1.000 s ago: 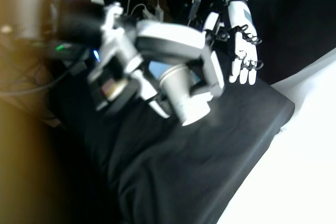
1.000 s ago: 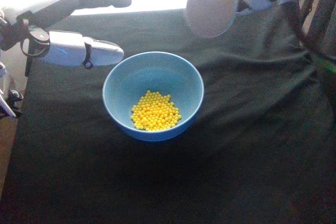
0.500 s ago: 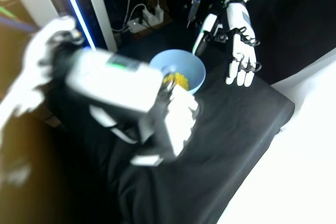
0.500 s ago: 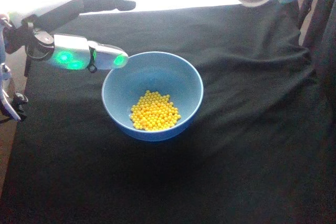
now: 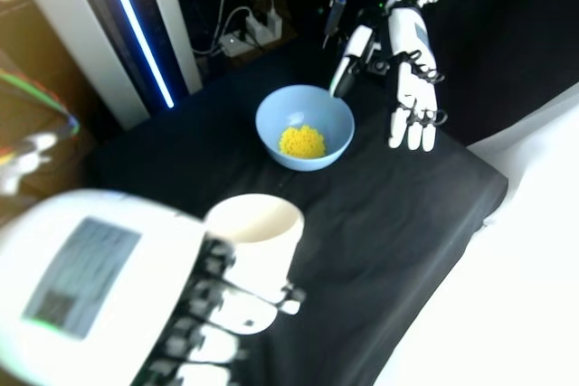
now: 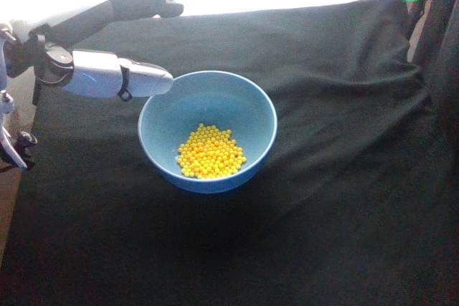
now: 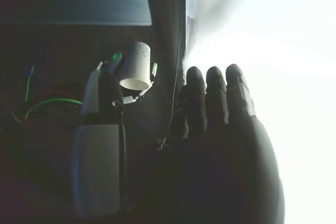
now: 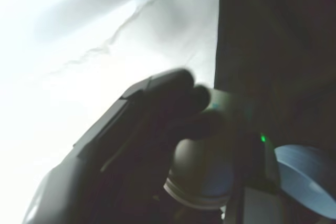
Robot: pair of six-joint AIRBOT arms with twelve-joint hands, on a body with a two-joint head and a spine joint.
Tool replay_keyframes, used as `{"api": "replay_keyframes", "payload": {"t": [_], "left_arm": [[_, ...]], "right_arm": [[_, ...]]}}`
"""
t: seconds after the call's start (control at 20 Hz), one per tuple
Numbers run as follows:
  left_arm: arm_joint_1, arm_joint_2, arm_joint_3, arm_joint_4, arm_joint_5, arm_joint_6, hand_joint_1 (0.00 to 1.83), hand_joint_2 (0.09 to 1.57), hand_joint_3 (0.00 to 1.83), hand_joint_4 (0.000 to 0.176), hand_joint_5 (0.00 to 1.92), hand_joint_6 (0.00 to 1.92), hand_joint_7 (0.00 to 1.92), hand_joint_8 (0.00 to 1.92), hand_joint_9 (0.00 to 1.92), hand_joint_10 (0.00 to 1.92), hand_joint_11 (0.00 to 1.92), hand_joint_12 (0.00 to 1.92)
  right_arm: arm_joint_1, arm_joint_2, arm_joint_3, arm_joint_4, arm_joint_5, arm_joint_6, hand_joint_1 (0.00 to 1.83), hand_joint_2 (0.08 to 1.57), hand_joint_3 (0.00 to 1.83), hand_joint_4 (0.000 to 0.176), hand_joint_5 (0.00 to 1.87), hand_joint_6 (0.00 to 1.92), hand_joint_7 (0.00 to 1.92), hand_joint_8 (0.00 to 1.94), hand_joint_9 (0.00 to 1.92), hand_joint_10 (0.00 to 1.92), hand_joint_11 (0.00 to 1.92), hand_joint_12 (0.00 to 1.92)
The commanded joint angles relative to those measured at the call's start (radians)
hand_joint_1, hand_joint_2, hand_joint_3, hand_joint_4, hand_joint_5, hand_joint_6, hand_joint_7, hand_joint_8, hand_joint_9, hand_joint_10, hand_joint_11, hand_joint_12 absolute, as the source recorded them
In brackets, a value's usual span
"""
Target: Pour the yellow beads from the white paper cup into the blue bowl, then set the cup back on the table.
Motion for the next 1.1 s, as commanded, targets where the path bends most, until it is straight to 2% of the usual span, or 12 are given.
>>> {"api": "replay_keyframes", "payload": {"t": [0.0, 0.05, 0.1, 0.15, 0.2, 0.45, 0.6, 0.7, 0.8, 0.95, 1.0, 1.05], "left_arm": [[-0.004, -0.005, 0.004, -0.031, -0.111, -0.008, 0.88, 1.09, 0.0, 0.0, 0.15, 0.0, 0.37, 0.01, 0.16, 0.01, 0.0, 0.03], [-0.003, -0.005, 0.004, -0.031, -0.11, -0.008, 0.88, 1.09, 0.0, 0.0, 0.15, 0.0, 0.37, 0.01, 0.16, 0.01, 0.0, 0.03], [-0.003, -0.006, 0.004, -0.031, -0.108, -0.008, 0.88, 1.1, 0.0, 0.0, 0.15, 0.0, 0.36, 0.0, 0.16, 0.0, 0.0, 0.02], [-0.003, -0.006, 0.004, -0.031, -0.107, -0.008, 0.9, 1.1, 0.0, 0.0, 0.13, 0.0, 0.36, 0.0, 0.14, 0.0, 0.0, 0.0], [-0.002, -0.007, 0.004, -0.031, -0.106, -0.008, 0.91, 1.1, 0.0, 0.0, 0.12, 0.0, 0.35, 0.0, 0.15, 0.0, 0.0, 0.0], [0.003, -0.008, 0.005, -0.031, -0.104, -0.008, 0.93, 1.11, 0.01, 0.0, 0.11, 0.0, 0.34, 0.0, 0.13, 0.0, 0.0, 0.0], [0.004, -0.01, 0.005, -0.03, -0.103, -0.008, 0.92, 1.1, 0.0, 0.0, 0.11, 0.0, 0.33, 0.0, 0.14, 0.01, 0.0, 0.0], [0.008, -0.011, 0.005, -0.03, -0.102, -0.008, 0.92, 1.1, 0.0, 0.0, 0.12, 0.01, 0.34, 0.0, 0.15, 0.01, 0.01, 0.0], [0.011, -0.015, 0.006, -0.031, -0.103, -0.008, 0.9, 1.11, 0.0, 0.0, 0.11, 0.0, 0.29, 0.0, 0.17, 0.01, 0.03, 0.01], [0.013, -0.018, 0.008, -0.031, -0.104, -0.01, 0.9, 1.11, 0.0, 0.0, 0.12, 0.01, 0.32, 0.01, 0.17, 0.01, 0.02, 0.01], [0.013, -0.02, 0.009, -0.031, -0.105, -0.011, 0.91, 1.1, 0.0, 0.0, 0.13, 0.01, 0.33, 0.01, 0.17, 0.01, 0.02, 0.01], [0.013, -0.021, 0.009, -0.031, -0.105, -0.012, 0.91, 1.1, 0.0, 0.0, 0.13, 0.01, 0.33, 0.01, 0.17, 0.01, 0.02, 0.01]], "right_arm": [[-0.003, -0.003, 0.009, 0.067, 0.112, -0.001, 1.32, 0.97, 0.0, 0.0, 1.34, 0.16, 1.52, 0.18, 1.59, 0.05, 1.28, 1.0], [-0.03, -0.008, 0.023, 0.104, 0.157, -0.001, 1.32, 0.97, 0.0, 0.0, 1.34, 0.16, 1.52, 0.18, 1.59, 0.05, 1.28, 1.0], [-0.073, -0.016, 0.04, 0.178, 0.2, -0.001, 1.31, 0.98, 0.0, 0.0, 1.2, 0.49, 1.56, 0.05, 1.56, 0.03, 1.26, 0.95], [-0.097, -0.021, 0.049, 0.227, 0.231, -0.001, 1.3, 0.99, 0.0, 0.0, 1.13, 0.68, 1.54, 0.02, 1.56, 0.02, 1.24, 0.93], [-0.13, -0.027, 0.056, 0.286, 0.266, -0.002, 1.29, 1.0, 0.0, 0.0, 1.11, 0.74, 1.54, 0.01, 1.58, 0.02, 1.24, 0.98], [-0.269, -0.035, 0.069, 0.487, 0.369, -0.002, 1.3, 1.0, 0.0, 0.0, 1.11, 0.71, 1.56, 0.01, 1.64, 0.03, 1.31, 0.98], [-0.349, -0.045, 0.071, 0.598, 0.427, -0.002, 1.31, 0.98, 0.0, 0.0, 1.23, 0.39, 1.59, 0.01, 1.64, 0.01, 1.34, 0.9], [-0.397, -0.054, 0.072, 0.66, 0.455, -0.002, 1.31, 0.98, 0.0, 0.0, 1.19, 0.49, 1.58, 0.01, 1.63, 0.01, 1.34, 0.9], [-0.441, -0.063, 0.071, 0.714, 0.476, -0.002, 1.31, 0.98, 0.0, 0.0, 1.22, 0.42, 1.59, 0.0, 1.7, 0.04, 1.24, 1.2], [-0.483, -0.074, 0.07, 0.762, 0.491, -0.002, 1.31, 0.99, 0.0, 0.0, 1.18, 0.53, 1.57, 0.0, 1.67, 0.02, 1.23, 1.15], [-0.503, -0.08, 0.069, 0.786, 0.498, -0.002, 1.3, 0.98, 0.0, 0.0, 1.31, 0.28, 1.57, 0.01, 1.55, 0.01, 1.13, 1.06], [-0.516, -0.085, 0.069, 0.804, 0.503, -0.002, 1.3, 0.98, 0.0, 0.0, 1.31, 0.28, 1.57, 0.01, 1.55, 0.01, 1.13, 1.06]]}}
